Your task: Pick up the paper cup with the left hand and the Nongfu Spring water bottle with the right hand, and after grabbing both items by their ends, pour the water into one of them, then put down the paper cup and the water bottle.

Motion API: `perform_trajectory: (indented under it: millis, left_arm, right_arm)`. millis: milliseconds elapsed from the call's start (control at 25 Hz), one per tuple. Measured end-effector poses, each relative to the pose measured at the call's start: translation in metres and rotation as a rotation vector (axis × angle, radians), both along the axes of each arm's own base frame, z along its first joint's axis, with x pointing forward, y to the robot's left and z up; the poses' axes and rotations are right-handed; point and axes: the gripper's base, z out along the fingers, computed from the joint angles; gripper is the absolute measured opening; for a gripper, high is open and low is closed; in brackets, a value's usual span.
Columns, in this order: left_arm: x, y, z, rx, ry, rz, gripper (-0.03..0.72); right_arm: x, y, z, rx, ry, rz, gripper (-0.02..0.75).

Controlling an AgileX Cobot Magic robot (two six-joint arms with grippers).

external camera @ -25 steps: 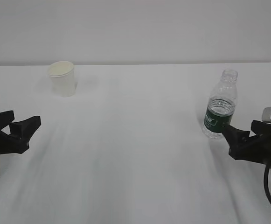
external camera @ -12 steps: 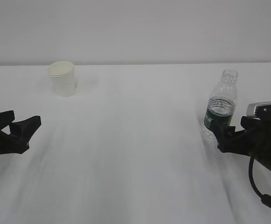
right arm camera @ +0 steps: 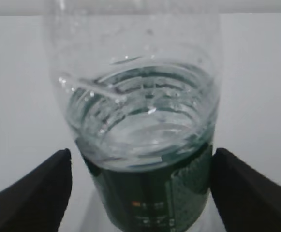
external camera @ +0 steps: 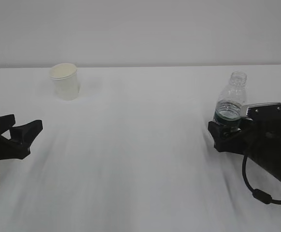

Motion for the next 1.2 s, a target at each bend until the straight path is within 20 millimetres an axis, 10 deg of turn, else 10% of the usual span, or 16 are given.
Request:
perform_trajectory:
  millis: [1200]
  left_arm:
    - [0.0,0.0,0.0,0.0,0.0,-0.002,0.524]
  right_arm:
    - [0.024,0.002,-0.007,0.017,-0.033,-0.017,0.636]
